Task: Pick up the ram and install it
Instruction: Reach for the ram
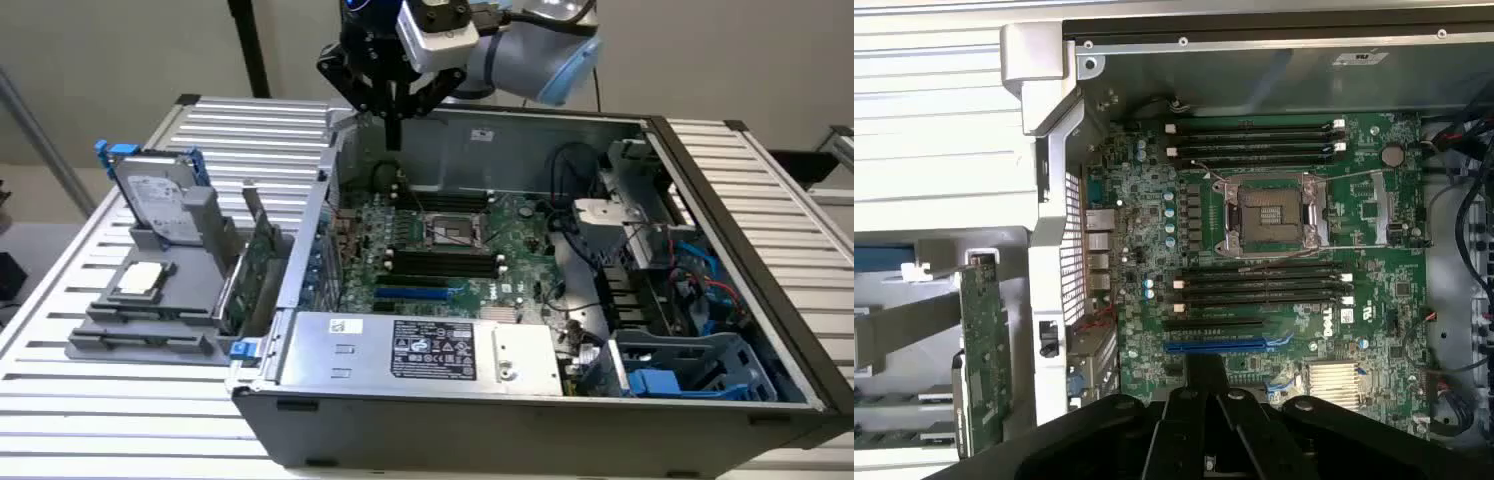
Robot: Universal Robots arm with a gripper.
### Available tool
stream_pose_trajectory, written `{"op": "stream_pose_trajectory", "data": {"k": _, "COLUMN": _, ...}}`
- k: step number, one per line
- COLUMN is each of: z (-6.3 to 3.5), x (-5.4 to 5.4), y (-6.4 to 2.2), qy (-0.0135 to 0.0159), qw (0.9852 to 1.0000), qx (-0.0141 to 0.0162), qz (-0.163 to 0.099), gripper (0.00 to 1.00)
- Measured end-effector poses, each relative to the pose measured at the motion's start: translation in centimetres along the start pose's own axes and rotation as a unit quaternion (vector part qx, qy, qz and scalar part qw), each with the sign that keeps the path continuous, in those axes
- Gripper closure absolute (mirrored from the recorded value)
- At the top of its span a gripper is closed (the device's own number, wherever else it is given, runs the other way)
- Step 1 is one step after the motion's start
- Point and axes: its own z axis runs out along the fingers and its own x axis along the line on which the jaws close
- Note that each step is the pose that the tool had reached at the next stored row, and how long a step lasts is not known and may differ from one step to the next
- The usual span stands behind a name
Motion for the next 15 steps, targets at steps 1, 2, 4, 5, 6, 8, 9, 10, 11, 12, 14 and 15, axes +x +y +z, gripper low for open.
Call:
{"op": "stream_pose_trajectory", "data": {"k": 1, "z": 0.0, "x": 0.0, "y": 0.0, "qy": 0.0, "qw": 1.0, "qx": 0.0, "qz": 0.0, "gripper": 1.0}}
{"op": "stream_pose_trajectory", "data": {"k": 2, "z": 0.0, "x": 0.0, "y": 0.0, "qy": 0.0, "qw": 1.0, "qx": 0.0, "qz": 0.0, "gripper": 1.0}}
{"op": "stream_pose_trajectory", "data": {"k": 4, "z": 0.0, "x": 0.0, "y": 0.0, "qy": 0.0, "qw": 1.0, "qx": 0.0, "qz": 0.0, "gripper": 1.0}}
{"op": "stream_pose_trajectory", "data": {"k": 5, "z": 0.0, "x": 0.0, "y": 0.0, "qy": 0.0, "qw": 1.0, "qx": 0.0, "qz": 0.0, "gripper": 1.0}}
{"op": "stream_pose_trajectory", "data": {"k": 6, "z": 0.0, "x": 0.0, "y": 0.0, "qy": 0.0, "qw": 1.0, "qx": 0.0, "qz": 0.0, "gripper": 1.0}}
{"op": "stream_pose_trajectory", "data": {"k": 8, "z": 0.0, "x": 0.0, "y": 0.0, "qy": 0.0, "qw": 1.0, "qx": 0.0, "qz": 0.0, "gripper": 1.0}}
{"op": "stream_pose_trajectory", "data": {"k": 9, "z": 0.0, "x": 0.0, "y": 0.0, "qy": 0.0, "qw": 1.0, "qx": 0.0, "qz": 0.0, "gripper": 1.0}}
{"op": "stream_pose_trajectory", "data": {"k": 10, "z": 0.0, "x": 0.0, "y": 0.0, "qy": 0.0, "qw": 1.0, "qx": 0.0, "qz": 0.0, "gripper": 1.0}}
{"op": "stream_pose_trajectory", "data": {"k": 11, "z": 0.0, "x": 0.0, "y": 0.0, "qy": 0.0, "qw": 1.0, "qx": 0.0, "qz": 0.0, "gripper": 1.0}}
{"op": "stream_pose_trajectory", "data": {"k": 12, "z": 0.0, "x": 0.0, "y": 0.0, "qy": 0.0, "qw": 1.0, "qx": 0.0, "qz": 0.0, "gripper": 1.0}}
{"op": "stream_pose_trajectory", "data": {"k": 14, "z": -0.01, "x": 0.06, "y": -0.03, "qy": 0.0, "qw": 1.0, "qx": 0.0, "qz": 0.0, "gripper": 1.0}}
{"op": "stream_pose_trajectory", "data": {"k": 15, "z": -0.02, "x": 0.15, "y": -0.11, "qy": 0.0001, "qw": 1.0, "qx": 0.0002, "qz": 0.0, "gripper": 1.0}}
